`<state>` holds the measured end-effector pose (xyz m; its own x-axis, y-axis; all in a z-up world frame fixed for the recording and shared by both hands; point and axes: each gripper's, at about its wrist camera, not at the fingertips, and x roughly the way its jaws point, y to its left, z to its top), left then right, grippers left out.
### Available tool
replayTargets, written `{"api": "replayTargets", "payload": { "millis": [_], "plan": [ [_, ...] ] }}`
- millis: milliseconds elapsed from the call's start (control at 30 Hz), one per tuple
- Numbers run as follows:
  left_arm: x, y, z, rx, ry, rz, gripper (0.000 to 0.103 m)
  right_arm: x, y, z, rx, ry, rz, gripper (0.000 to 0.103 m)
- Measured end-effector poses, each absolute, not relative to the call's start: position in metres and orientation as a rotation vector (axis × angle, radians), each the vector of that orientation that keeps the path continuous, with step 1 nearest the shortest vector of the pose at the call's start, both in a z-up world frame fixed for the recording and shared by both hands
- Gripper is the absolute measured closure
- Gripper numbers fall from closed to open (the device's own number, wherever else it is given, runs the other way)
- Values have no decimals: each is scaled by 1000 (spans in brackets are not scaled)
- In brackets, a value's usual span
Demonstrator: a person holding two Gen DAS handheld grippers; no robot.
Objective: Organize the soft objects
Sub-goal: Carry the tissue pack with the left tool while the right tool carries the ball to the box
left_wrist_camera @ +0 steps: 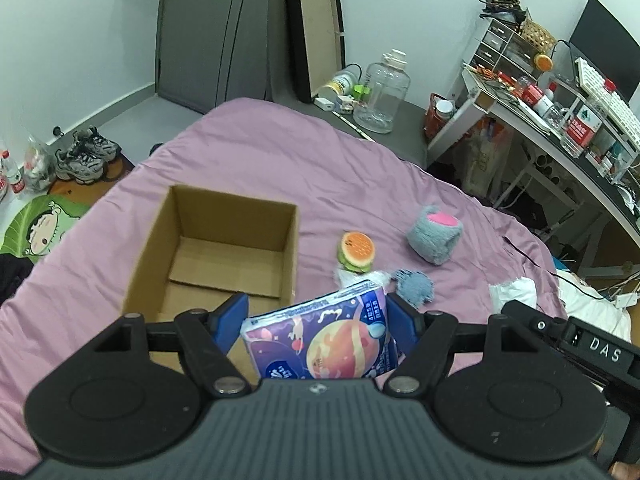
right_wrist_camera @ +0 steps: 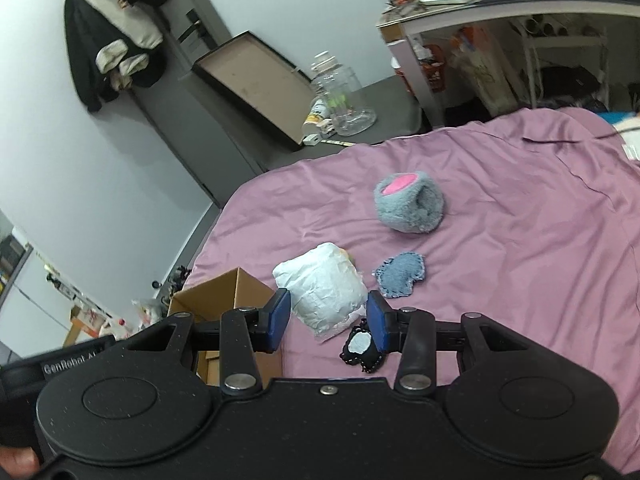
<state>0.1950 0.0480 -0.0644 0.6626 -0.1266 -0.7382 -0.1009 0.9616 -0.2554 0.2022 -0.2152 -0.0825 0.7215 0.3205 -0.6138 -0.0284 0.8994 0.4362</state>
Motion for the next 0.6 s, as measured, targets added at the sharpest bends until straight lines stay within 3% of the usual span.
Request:
{"api": "replayTargets", "payload": {
  "millis": [600],
  "plan": [
    [244,106,-85,-284,841,61,30,238,-146,-73,256,741,331,62]
  ]
}}
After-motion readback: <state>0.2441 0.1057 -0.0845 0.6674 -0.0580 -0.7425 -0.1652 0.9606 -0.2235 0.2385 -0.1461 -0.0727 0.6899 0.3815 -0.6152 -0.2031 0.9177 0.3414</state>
